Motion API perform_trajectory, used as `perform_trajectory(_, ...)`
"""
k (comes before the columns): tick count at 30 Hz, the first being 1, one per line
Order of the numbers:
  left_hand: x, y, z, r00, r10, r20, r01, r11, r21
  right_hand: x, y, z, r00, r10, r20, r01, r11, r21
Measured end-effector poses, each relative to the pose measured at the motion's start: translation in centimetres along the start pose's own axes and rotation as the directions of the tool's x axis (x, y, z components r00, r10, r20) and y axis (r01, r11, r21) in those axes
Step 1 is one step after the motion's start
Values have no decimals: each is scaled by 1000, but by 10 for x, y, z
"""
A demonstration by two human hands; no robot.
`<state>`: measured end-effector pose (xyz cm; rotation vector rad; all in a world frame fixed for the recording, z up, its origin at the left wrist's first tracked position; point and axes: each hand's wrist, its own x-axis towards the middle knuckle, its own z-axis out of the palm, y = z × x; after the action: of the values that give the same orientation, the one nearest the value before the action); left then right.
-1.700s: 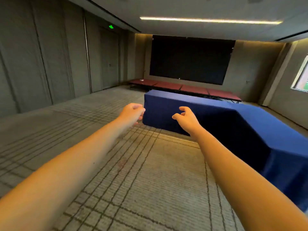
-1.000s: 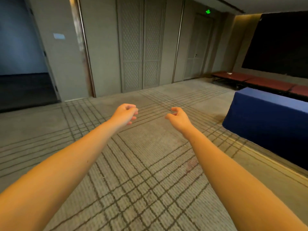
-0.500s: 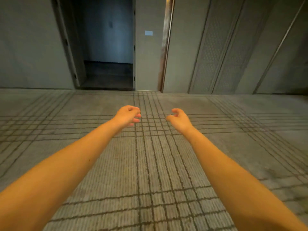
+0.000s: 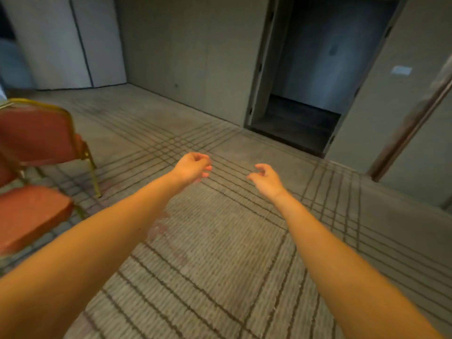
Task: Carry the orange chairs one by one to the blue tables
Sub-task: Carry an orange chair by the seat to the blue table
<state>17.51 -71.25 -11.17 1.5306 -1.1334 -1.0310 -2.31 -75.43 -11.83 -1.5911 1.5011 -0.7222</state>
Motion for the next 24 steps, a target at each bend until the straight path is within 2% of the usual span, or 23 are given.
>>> perform_trajectory(8, 58, -42, -106, 956, -118, -267, 114, 993, -30, 107, -51, 114, 955, -125, 270, 130, 992, -1)
perform_trajectory(16, 152, -79, -226, 873, -231, -429, 218, 973, -79, 221, -127, 232, 860, -166, 483, 184, 983, 10)
perform_trajectory(24, 232, -90, -313, 806, -250, -537, 236, 967, -96, 324, -201, 330, 791, -234, 565, 271, 962, 20)
